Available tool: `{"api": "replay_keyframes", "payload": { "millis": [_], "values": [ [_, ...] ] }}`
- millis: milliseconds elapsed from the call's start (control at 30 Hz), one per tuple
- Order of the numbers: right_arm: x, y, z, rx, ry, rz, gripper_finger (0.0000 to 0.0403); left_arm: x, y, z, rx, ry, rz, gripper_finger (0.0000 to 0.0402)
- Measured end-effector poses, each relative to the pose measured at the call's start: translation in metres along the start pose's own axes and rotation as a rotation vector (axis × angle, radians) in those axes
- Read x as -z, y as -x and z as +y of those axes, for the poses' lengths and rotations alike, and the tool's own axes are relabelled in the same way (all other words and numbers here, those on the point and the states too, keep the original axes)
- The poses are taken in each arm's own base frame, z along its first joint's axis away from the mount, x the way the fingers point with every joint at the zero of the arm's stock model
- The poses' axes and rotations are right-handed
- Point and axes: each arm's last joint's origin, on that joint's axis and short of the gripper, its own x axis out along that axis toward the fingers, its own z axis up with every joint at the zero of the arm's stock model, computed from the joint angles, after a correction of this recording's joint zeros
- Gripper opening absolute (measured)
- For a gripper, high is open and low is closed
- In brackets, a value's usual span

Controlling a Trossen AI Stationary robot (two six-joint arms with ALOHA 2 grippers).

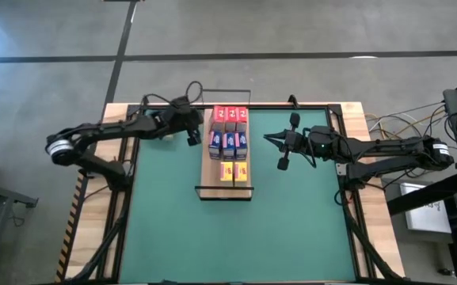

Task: Stack cereal on shelf
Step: Put the red cereal box on the shelf aligned with the other red cereal box

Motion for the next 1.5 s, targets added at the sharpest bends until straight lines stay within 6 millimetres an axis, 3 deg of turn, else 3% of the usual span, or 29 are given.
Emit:
{"api": "replay_keyframes", "payload": {
  "millis": [200,367,867,1500],
  "values": [
    [0.000,0.000,0.000,0.001,0.003,-0.001,0.0009,-0.018,0.029,0.010,0.111,0.035,-0.271,0.0000],
    [0.000,0.000,0.000,0.001,0.006,-0.001,0.0009,-0.030,0.032,0.014,0.151,0.123,-0.415,0.0000],
    [0.000,0.000,0.000,0.001,0.012,0.000,0.0009,-0.032,-0.006,0.006,0.169,0.186,-0.374,0.0000],
    [0.001,0.000,-0.001,0.024,0.014,0.013,0.0009,-0.026,-0.006,0.006,0.111,0.202,-0.236,0.0000]
  ]
}}
